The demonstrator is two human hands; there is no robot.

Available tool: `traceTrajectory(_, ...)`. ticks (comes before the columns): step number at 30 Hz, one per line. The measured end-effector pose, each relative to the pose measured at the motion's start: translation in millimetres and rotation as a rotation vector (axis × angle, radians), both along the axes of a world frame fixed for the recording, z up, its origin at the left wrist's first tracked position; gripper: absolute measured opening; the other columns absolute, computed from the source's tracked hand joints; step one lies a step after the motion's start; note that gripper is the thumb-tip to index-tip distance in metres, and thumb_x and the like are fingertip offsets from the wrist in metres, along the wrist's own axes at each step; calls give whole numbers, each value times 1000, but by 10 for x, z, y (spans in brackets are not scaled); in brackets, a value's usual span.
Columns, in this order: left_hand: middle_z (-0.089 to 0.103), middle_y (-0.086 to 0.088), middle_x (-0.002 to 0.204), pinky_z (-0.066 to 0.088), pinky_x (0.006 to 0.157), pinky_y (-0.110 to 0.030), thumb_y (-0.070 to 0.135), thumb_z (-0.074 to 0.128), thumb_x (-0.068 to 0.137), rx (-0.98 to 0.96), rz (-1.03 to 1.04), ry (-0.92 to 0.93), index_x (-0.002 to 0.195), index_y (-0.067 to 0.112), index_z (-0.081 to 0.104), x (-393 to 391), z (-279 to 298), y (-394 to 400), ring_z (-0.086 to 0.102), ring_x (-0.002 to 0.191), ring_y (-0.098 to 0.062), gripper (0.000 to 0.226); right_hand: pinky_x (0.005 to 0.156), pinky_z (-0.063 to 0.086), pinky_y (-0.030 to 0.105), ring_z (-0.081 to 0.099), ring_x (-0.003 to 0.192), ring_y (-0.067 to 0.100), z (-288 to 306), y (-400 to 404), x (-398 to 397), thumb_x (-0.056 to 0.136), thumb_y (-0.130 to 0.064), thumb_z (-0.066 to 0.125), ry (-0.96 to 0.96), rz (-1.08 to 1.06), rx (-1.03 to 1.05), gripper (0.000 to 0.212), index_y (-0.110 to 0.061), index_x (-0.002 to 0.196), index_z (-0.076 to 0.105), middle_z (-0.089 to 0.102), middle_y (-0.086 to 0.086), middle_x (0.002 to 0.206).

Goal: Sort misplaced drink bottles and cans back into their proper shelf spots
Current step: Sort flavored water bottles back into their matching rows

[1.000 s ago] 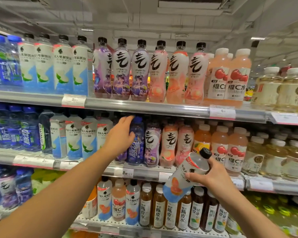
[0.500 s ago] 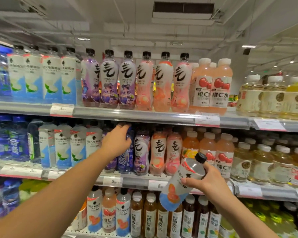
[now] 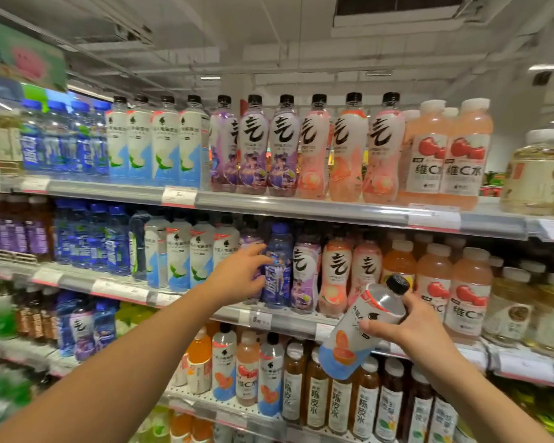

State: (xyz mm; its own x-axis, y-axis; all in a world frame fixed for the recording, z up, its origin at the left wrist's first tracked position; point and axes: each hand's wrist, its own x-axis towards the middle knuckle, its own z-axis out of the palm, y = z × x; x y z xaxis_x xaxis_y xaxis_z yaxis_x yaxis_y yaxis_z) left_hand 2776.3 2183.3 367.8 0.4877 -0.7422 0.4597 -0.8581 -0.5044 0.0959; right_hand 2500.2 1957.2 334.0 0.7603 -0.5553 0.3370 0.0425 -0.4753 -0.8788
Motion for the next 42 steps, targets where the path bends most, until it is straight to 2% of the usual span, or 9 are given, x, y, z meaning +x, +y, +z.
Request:
traceTrajectory(8, 30, 6, 164, 45, 107, -43, 32, 58, 97, 16, 187, 23, 136, 33, 56, 336, -230, 766, 38, 143, -21, 39, 88, 59, 41, 74, 97, 11, -102, 210, 367, 51, -45, 101, 19, 61, -2, 74, -31, 115, 67, 78, -12, 105)
traceTrajectory(15, 41, 1, 157, 43, 110, -45, 27, 61, 94, -10, 278, 53, 133, 28, 60, 690, -570, 1381, 40, 142, -22, 39, 76, 57, 28, 74, 84, -1, -235, 530, 730, 62, -24, 99, 43, 112, -11, 54, -31, 106, 67, 78, -17, 93)
traceTrajectory(20, 59, 3, 119, 53, 78, -38, 19, 65, 88, -221, 309, 52, 110, 25, 66, 798, -1067, 1589, 59, 109, -22, 23, 81, 59, 32, 74, 94, 5, -402, 696, 1002, 64, -28, 99, 90, 133, -10, 59, -28, 115, 69, 77, -13, 105)
traceTrajectory(26, 59, 7, 111, 53, 78, -37, 23, 57, 87, -189, 217, 184, 109, 27, 67, 650, -1885, 1274, 62, 101, -20, 24, 76, 57, 25, 74, 87, -1, -570, 809, 1169, 67, -17, 97, 128, 126, -20, 51, -27, 108, 69, 78, -21, 96)
traceTrajectory(29, 57, 9, 133, 52, 98, -36, 23, 54, 89, -140, 127, 259, 125, 29, 63, 544, -2132, 928, 57, 122, -16, 38, 84, 62, 35, 76, 92, 7, -642, 786, 1193, 66, -15, 97, 147, 111, -1, 56, -23, 113, 69, 80, -12, 102)
traceTrajectory(32, 42, 9, 155, 45, 109, -32, 22, 58, 92, -99, 59, 312, 144, 31, 50, 426, -2215, 591, 46, 137, -13, 53, 88, 62, 44, 77, 96, 12, -705, 751, 1201, 59, -28, 99, 171, 92, 1, 64, -26, 115, 69, 80, -9, 105)
traceTrajectory(35, 38, 2, 158, 50, 100, -36, 25, 59, 93, -54, 56, 303, 150, 27, 41, 379, -2235, 295, 51, 133, -22, 61, 89, 62, 48, 77, 95, 13, -769, 709, 1187, 60, -24, 99, 176, 63, 14, 63, -26, 114, 68, 80, -8, 105)
traceTrajectory(38, 48, -3, 140, 52, 80, -38, 29, 61, 92, -6, 100, 294, 140, 22, 45, 385, -2256, 47, 60, 112, -27, 51, 89, 62, 46, 77, 96, 12, -821, 676, 1152, 64, -17, 98, 191, 46, 15, 60, -28, 114, 67, 79, -9, 105)
traceTrajectory(42, 45, -7, 133, 56, 78, -43, 34, 66, 89, 57, 192, 280, 127, 21, 49, 401, -2358, -121, 63, 100, -31, 43, 89, 61, 40, 76, 96, 8, -889, 636, 1123, 66, -16, 98, 213, 25, -1, 59, -30, 114, 67, 79, -12, 104)
